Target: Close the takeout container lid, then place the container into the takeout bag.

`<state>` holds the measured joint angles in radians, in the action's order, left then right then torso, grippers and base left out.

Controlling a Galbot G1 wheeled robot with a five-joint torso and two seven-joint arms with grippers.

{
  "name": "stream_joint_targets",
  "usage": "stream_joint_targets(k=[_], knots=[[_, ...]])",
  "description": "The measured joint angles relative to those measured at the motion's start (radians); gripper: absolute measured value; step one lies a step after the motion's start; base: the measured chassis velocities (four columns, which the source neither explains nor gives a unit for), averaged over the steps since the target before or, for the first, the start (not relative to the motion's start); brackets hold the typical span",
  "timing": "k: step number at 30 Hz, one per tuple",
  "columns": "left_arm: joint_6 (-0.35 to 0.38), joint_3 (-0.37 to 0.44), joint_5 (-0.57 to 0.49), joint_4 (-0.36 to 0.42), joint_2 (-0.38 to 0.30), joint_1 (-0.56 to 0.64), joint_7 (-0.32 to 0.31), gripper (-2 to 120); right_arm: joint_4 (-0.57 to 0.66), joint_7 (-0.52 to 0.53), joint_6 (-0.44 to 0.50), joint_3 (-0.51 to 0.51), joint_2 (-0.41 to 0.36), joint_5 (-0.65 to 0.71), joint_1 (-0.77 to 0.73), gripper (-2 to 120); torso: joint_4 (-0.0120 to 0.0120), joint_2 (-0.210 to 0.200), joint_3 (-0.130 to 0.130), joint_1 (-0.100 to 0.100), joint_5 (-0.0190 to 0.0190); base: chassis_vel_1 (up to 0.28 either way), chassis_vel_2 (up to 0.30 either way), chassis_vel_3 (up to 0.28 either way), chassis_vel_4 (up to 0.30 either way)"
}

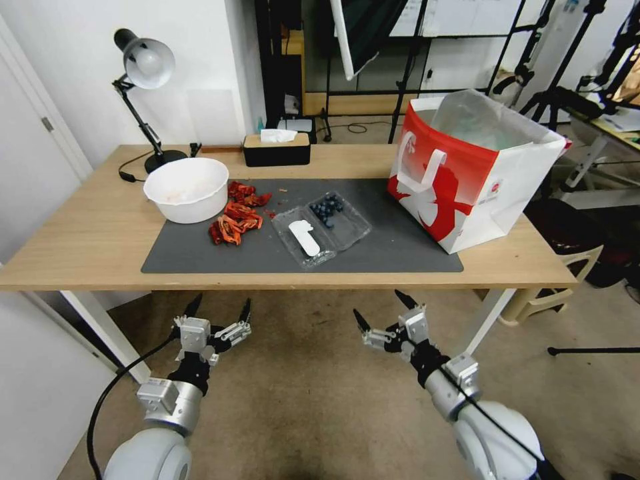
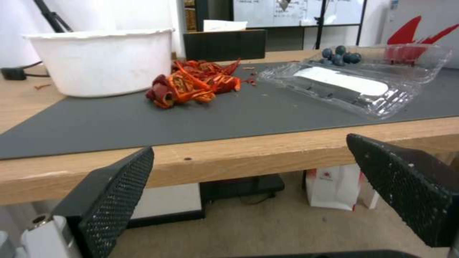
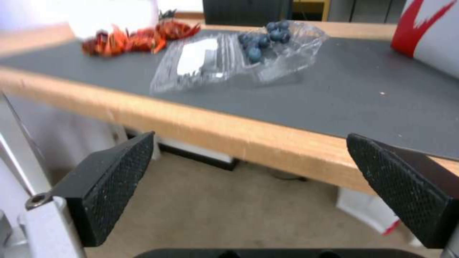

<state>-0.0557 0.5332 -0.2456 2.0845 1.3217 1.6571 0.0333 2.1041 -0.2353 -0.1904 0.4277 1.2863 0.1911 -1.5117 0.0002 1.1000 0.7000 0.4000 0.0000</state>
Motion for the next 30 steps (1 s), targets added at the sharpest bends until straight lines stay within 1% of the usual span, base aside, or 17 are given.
stream_joint_targets(k=[1,2,3,4,5,6,9,10,13,14,17,18,20,23,25,27,30], knots=[[-0.003,-0.002,-0.002,-0.008,-0.002,-0.006,0.003,100,0.005,0.009,-0.023,0.001,-0.007,0.054,0.012,100,-0.0005,0.0,0.0,0.0,0.0,0.0,0.0,0.0,0.0],[-0.003,-0.002,-0.002,-0.008,-0.002,-0.006,0.003,100,0.005,0.009,-0.023,0.001,-0.007,0.054,0.012,100,-0.0005,0.0,0.0,0.0,0.0,0.0,0.0,0.0,0.0],[-0.006,-0.003,-0.003,-0.014,-0.004,-0.009,0.004,100,0.008,0.018,-0.039,0.001,-0.013,0.097,0.023,100,-0.0004,0.0,0.0,0.0,-0.0003,0.0,0.0,0.0,0.0],[-0.012,-0.003,-0.005,-0.021,-0.005,-0.013,0.006,100,0.011,0.035,-0.065,0.0,-0.021,0.172,0.044,100,-0.0003,0.0,0.0,0.0,0.0,0.0,0.0,0.0,0.0],[-0.02,0.001,-0.006,-0.028,-0.007,-0.015,0.01,100,0.012,0.063,-0.104,-0.003,-0.029,0.28,0.078,100,-0.0002,0.0,0.0,0.0,-0.0001,0.0,0.0,0.0,0.0],[-0.02,0.001,-0.006,-0.028,-0.007,-0.015,0.01,100,0.012,0.063,-0.104,-0.003,-0.029,0.28,0.078,100,-0.0002,0.0,0.0,0.0,-0.0001,0.0,0.0,0.0,0.0],[-0.024,0.008,-0.006,-0.031,-0.008,-0.015,0.012,100,0.01,0.13,-0.186,-0.013,-0.04,0.471,0.153,100,-0.0001,0.0,0.0,0.0,-0.0001,0.0,0.0,0.0,0.0],[-0.024,0.008,-0.006,-0.031,-0.008,-0.015,0.012,100,0.01,0.13,-0.186,-0.013,-0.04,0.471,0.153,100,-0.0001,0.0,0.0,0.0,-0.0001,0.0,0.0,0.0,0.0],[-0.025,0.013,-0.002,-0.034,-0.006,-0.015,0.012,100,-0.009,0.212,-0.262,-0.027,-0.043,0.663,0.235,100,-0.0001,0.0,0.0,0.0,0.0,0.0,0.0,0.0,0.0],[-0.025,0.013,-0.002,-0.034,-0.006,-0.015,0.012,100,-0.009,0.212,-0.262,-0.027,-0.043,0.663,0.235,100,-0.0001,0.0,0.0,0.0,0.0,0.0,0.0,0.0,0.0],[-0.026,0.017,-0.001,-0.042,-0.007,-0.018,0.018,100,-0.05,0.276,-0.317,-0.046,-0.039,0.819,0.322,100,-0.0002,0.0,0.0,0.0,0.0,0.0,0.0,0.0,0.0],[-0.026,0.017,-0.001,-0.042,-0.007,-0.018,0.018,100,-0.05,0.276,-0.317,-0.046,-0.039,0.819,0.322,100,-0.0002,0.0,0.0,0.0,0.0,0.0,0.0,0.0,0.0],[-0.031,0.018,-0.001,-0.052,-0.009,-0.021,0.026,100,-0.091,0.34,-0.358,-0.073,-0.031,0.92,0.393,100,-0.0002,0.0,0.0,0.0,0.0,0.0,0.0,0.0,0.0],[-0.035,0.019,-0.001,-0.059,-0.011,-0.024,0.028,100,-0.123,0.404,-0.39,-0.097,-0.019,0.987,0.446,100,0.0,0.0,0.0,0.0,-0.0003,0.0,0.0,0.0,0.0],[-0.037,0.02,-0.001,-0.065,-0.011,-0.027,0.028,100,-0.151,0.447,-0.412,-0.117,-0.008,1.011,0.482,100,0.0,0.0,0.0,0.0,0.0,0.0,0.0,0.0,0.0],[-0.038,0.021,-0.001,-0.067,-0.011,-0.028,0.028,100,-0.163,0.465,-0.423,-0.125,-0.005,1.016,0.499,100,0.0,0.0,0.0,0.0,-0.0001,0.0,0.0,0.0,0.0],[-0.041,0.023,-0.001,-0.076,-0.011,-0.03,0.028,100,-0.187,0.528,-0.469,-0.144,-0.002,1.038,0.536,100,-0.0002,0.0,0.0,0.0,-0.0002,0.0,0.0,0.0,0.0]])
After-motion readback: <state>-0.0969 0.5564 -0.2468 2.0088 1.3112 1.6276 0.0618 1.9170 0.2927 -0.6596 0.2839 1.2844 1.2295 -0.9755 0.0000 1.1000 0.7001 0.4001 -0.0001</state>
